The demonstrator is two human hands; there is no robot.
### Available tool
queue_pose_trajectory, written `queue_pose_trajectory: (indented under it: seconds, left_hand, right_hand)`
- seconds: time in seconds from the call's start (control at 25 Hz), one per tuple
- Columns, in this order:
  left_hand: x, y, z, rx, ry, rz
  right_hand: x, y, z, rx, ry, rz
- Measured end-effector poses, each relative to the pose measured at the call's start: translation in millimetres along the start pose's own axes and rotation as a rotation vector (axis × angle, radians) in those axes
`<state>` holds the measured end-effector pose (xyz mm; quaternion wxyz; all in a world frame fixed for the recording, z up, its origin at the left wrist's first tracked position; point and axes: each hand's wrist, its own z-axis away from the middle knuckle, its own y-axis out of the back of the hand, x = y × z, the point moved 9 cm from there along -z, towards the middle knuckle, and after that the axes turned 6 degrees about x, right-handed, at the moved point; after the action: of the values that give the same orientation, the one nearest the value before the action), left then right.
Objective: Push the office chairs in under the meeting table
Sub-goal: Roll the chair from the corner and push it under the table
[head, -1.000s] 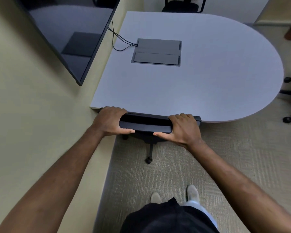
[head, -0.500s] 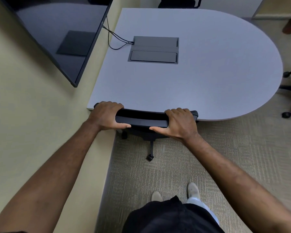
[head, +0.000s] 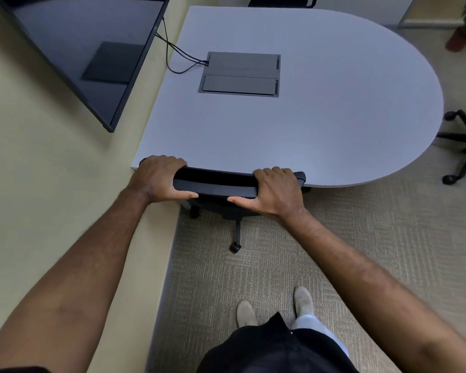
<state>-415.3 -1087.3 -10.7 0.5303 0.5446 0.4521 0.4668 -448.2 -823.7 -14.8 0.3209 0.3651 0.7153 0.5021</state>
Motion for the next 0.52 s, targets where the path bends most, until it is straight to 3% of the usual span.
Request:
queue_pose_trajectory:
  seconds: [0.28,0.52]
  left_hand:
    - [3,-1,2,-0.005,0.017,0.012]
    - [12,-4,14,-0.044,0.1,0.075]
  right_hand:
    - [3,7,4,0.146,0.008,-0.033]
    - [9,7,12,0.09,0.007,-0.075]
